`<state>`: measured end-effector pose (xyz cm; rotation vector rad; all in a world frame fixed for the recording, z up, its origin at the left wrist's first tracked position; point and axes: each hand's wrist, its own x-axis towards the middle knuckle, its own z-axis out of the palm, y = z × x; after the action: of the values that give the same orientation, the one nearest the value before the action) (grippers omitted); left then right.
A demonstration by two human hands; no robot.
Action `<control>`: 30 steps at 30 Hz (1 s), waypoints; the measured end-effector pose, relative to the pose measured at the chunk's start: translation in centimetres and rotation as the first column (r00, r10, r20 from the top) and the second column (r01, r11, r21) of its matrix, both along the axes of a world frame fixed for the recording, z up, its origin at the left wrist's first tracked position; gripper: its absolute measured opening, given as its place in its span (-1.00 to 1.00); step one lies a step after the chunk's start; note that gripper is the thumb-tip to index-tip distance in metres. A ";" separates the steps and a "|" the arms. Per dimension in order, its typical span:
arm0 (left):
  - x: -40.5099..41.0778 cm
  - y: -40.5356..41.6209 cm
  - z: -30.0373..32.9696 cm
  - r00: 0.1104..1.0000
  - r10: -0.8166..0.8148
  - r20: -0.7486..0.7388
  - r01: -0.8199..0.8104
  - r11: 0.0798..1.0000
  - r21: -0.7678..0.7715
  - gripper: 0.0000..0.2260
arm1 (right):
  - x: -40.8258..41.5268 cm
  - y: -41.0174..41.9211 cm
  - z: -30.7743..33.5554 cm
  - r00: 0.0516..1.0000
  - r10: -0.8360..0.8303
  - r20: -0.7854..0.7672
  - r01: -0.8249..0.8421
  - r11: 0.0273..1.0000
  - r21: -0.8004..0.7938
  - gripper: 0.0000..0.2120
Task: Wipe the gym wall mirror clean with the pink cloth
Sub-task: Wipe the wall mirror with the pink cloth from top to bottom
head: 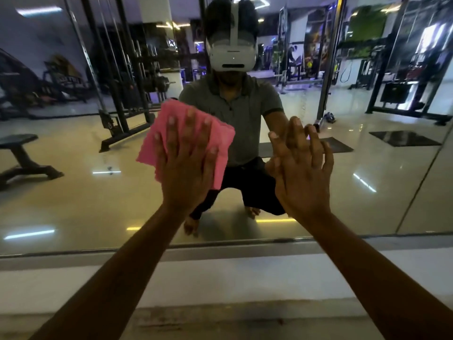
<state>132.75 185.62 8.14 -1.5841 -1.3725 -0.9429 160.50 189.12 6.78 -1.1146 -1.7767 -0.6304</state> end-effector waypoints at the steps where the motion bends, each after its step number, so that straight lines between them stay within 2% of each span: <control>1: 1.5 0.4 -0.1 1.000 -0.002 0.004 0.002 1.000 -0.002 -0.41 | 0.2 0.1 0.1 1.000 0.006 -0.004 -0.006 1.000 -0.003 -0.44; 2: 2.5 0.3 -1.6 0.990 -0.051 -0.129 0.045 0.998 -0.045 -0.43 | 0.4 0.1 0.0 1.000 0.006 -0.005 -0.006 1.000 -0.009 -0.43; 3: 2.4 -0.2 -4.1 0.947 -0.123 -0.295 0.100 0.991 -0.094 -0.44 | 0.6 0.1 0.0 1.000 0.004 -0.012 -0.004 1.000 -0.009 -0.42; 4: 1.2 -1.1 -5.9 0.903 -0.157 -0.401 0.099 0.982 -0.161 -0.44 | 1.0 0.2 0.1 1.000 -0.007 -0.016 0.007 1.000 -0.004 -0.40; 5: -0.4 -1.5 -6.6 0.896 -0.158 -0.416 0.071 0.974 -0.217 -0.45 | 1.3 0.3 0.2 1.000 -0.023 -0.014 0.023 1.000 -0.005 -0.37; 6: -0.8 -1.4 -5.7 0.924 -0.134 -0.358 0.050 0.971 -0.234 -0.48 | 1.7 0.5 0.2 0.999 -0.046 -0.013 0.046 0.999 -0.003 -0.36; 7: 0.0 -0.6 -3.9 0.964 -0.071 -0.255 0.028 0.986 -0.166 -0.50 | 1.8 0.7 0.2 0.998 -0.059 -0.021 0.059 0.998 -0.001 -0.34; 8: 1.5 0.6 -2.3 0.996 0.010 -0.088 -0.018 0.996 -0.084 -0.48 | 1.9 0.9 0.2 0.998 -0.050 -0.037 0.050 0.999 -0.003 -0.34; 9: 3.5 1.5 -1.4 0.998 0.046 0.045 -0.044 0.997 -0.063 -0.46 | 2.0 1.0 0.0 0.998 -0.027 -0.056 0.027 1.000 -0.002 -0.35; 10: 5.4 1.8 -1.9 0.998 0.024 0.050 -0.019 0.996 -0.090 -0.44 | 2.2 0.9 -0.2 0.997 0.001 -0.076 -0.001 1.000 0.001 -0.38; 13: 6.0 0.2 -7.0 0.939 -0.162 -0.303 0.105 0.975 -0.197 -0.44 | 4.0 0.7 -0.5 0.995 0.033 -0.092 -0.032 0.999 0.017 -0.41; 14: 4.7 -0.3 -7.3 0.931 -0.168 -0.324 0.116 0.978 -0.174 -0.45 | 4.9 0.8 -0.3 0.995 0.025 -0.097 -0.024 1.000 0.008 -0.39; 15: 4.3 -0.1 -6.1 0.951 -0.133 -0.279 0.104 0.988 -0.118 -0.44 | 5.9 1.1 0.1 0.994 0.003 -0.105 -0.003 1.000 -0.003 -0.34; 16: 4.9 0.5 -3.5 0.986 -0.067 -0.150 0.058 0.997 -0.059 -0.42 | 6.6 1.3 0.4 0.994 -0.018 -0.107 0.016 1.000 -0.024 -0.29; 17: 6.3 1.4 -0.1 0.999 -0.020 0.051 0.020 1.000 0.002 -0.40 | 7.0 1.6 0.7 0.995 -0.025 -0.096 0.020 0.999 -0.047 -0.23; 18: 8.1 2.4 2.5 0.988 0.005 0.154 -0.008 1.000 0.019 -0.41 | 7.2 1.8 0.9 0.997 -0.024 -0.080 0.020 0.998 -0.061 -0.20; 19: 10.0 3.0 3.6 0.993 -0.002 0.115 0.003 1.000 -0.003 -0.43 | 7.3 1.9 1.0 0.998 -0.024 -0.064 0.020 0.998 -0.064 -0.18; 21: 12.0 2.7 2.0 0.974 -0.124 -0.191 0.109 0.990 -0.083 -0.48 | 7.6 1.6 0.7 0.997 -0.037 -0.064 0.033 0.998 -0.052 -0.24; 22: 11.6 2.0 0.8 0.943 -0.162 -0.290 0.120 0.980 -0.158 -0.49 | 7.8 1.4 0.7 0.997 -0.034 -0.066 0.032 0.999 -0.033 -0.30; 23: 10.4 1.6 0.4 0.936 -0.164 -0.313 0.108 0.976 -0.188 -0.49 | 8.2 1.0 1.0 0.997 -0.030 -0.076 0.029 0.999 -0.016 -0.38; 24: 9.6 1.6 1.5 0.953 -0.130 -0.274 0.090 0.984 -0.155 -0.48 | 8.4 0.9 1.8 0.994 -0.027 -0.103 0.026 1.000 -0.005 -0.44; 25: 9.8 2.0 4.0 0.983 -0.061 -0.170 0.049 0.996 -0.076 -0.47 | 8.6 1.1 3.0 0.991 -0.017 -0.135 0.018 1.000 0.008 -0.48; 26: 10.5 2.6 7.3 1.000 0.019 -0.006 -0.019 1.000 0.019 -0.45 | 8.7 1.5 4.6 0.988 -0.011 -0.157 0.015 1.000 0.025 -0.48; 27: 11.8 3.2 10.6 0.991 0.062 0.115 -0.070 0.995 0.068 -0.44 | 8.6 1.9 6.3 0.986 -0.025 -0.164 0.032 0.999 0.039 -0.44; 28: 13.1 3.8 12.2 0.990 0.074 0.120 -0.085 0.993 0.083 -0.44 | 8.5 2.3 7.9 0.987 -0.051 -0.150 0.058 0.997 0.041 -0.39; 30: 14.7 3.5 11.4 0.989 -0.030 -0.146 0.032 0.999 0.013 -0.45 | 8.7 2.9 9.5 0.995 -0.064 -0.080 0.066 0.998 0.024 -0.32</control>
<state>147.50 189.14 19.57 -1.6339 -1.2396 -0.8363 169.23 192.00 16.30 -1.1674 -1.6661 -0.6379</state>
